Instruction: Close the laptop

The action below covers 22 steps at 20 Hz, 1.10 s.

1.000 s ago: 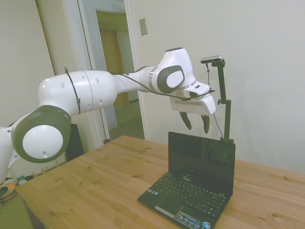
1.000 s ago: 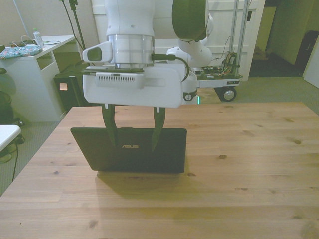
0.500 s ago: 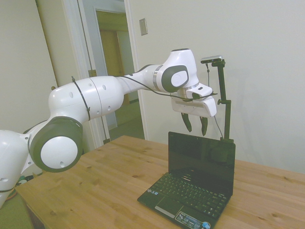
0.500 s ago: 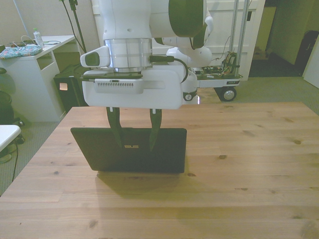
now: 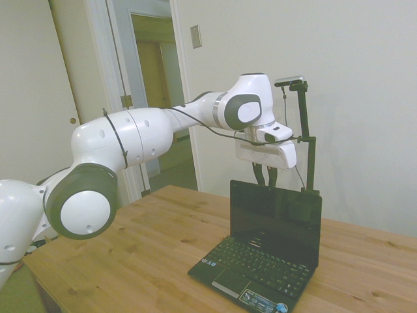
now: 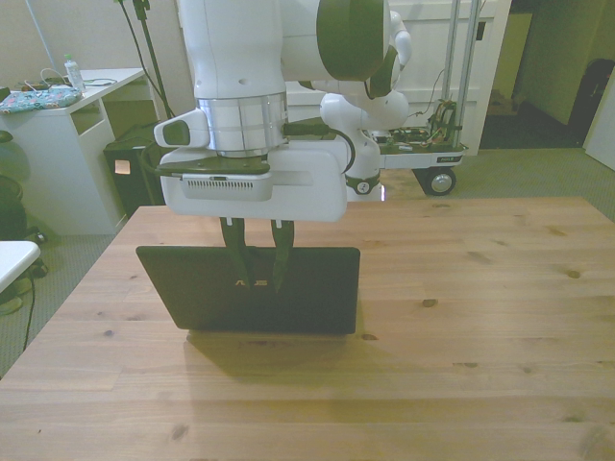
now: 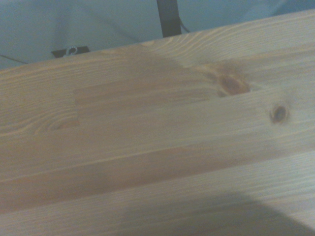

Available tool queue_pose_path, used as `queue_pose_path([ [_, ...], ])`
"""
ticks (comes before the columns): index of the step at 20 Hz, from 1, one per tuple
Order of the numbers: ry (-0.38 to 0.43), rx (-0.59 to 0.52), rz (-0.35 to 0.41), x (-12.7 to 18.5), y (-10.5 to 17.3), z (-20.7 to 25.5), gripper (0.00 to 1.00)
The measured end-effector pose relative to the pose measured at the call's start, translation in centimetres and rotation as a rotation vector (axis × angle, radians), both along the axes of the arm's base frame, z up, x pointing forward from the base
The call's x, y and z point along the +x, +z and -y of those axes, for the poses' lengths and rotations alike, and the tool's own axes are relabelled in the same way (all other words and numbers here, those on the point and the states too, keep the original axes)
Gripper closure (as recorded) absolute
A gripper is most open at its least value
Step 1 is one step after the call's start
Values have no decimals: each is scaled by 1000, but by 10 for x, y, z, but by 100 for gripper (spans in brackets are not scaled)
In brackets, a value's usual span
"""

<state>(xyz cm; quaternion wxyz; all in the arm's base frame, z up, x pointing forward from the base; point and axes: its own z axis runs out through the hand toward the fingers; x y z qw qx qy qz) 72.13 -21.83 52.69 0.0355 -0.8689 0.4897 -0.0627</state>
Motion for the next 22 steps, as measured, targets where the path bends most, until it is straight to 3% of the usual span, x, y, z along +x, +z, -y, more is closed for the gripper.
queue_pose_path([
  [3, 6, 14, -40, -4, -2, -4, 100],
  [7, 22, 24, -57, -13, 17, -19, 100],
  [14, 10, 64, -125, -56, 39, -34, 100],
  [17, -18, 83, -175, -76, 25, -23, 100],
  [22, -54, 108, -233, -102, -28, -5, 100],
])
